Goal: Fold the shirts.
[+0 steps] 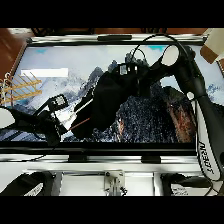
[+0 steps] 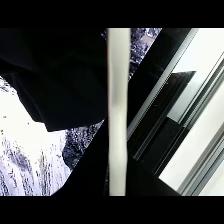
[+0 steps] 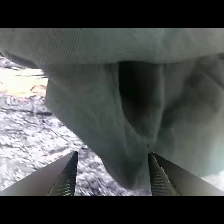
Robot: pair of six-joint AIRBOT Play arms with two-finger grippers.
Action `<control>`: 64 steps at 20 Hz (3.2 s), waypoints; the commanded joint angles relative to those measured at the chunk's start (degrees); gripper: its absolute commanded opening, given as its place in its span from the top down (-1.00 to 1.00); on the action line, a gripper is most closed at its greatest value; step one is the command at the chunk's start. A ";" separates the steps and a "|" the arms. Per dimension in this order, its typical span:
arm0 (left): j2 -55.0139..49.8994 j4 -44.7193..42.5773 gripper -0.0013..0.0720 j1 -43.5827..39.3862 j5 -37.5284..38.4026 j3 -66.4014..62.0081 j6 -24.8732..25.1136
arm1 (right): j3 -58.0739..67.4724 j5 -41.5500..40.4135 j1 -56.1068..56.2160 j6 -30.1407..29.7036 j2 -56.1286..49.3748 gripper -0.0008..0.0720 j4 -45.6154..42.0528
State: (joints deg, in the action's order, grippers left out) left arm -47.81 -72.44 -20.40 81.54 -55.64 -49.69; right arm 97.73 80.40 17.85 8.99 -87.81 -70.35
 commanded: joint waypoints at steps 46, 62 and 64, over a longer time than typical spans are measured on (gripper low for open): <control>7.28 21.31 -0.33 31.56 -22.84 13.42 -25.81 | 0.00 15.02 0.90 22.97 7.93 0.77 -0.31; -7.56 35.43 -0.24 -9.81 -78.68 24.24 -22.75 | 0.00 15.23 0.90 25.73 7.93 0.77 -0.22; -8.33 35.43 0.20 -9.11 -84.11 24.24 -24.37 | 0.00 15.72 0.90 25.92 7.93 0.77 0.07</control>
State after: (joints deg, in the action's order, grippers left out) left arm -54.46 -37.06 -28.86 6.76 -31.46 -72.14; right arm 97.73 95.53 18.79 34.41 -79.90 -70.59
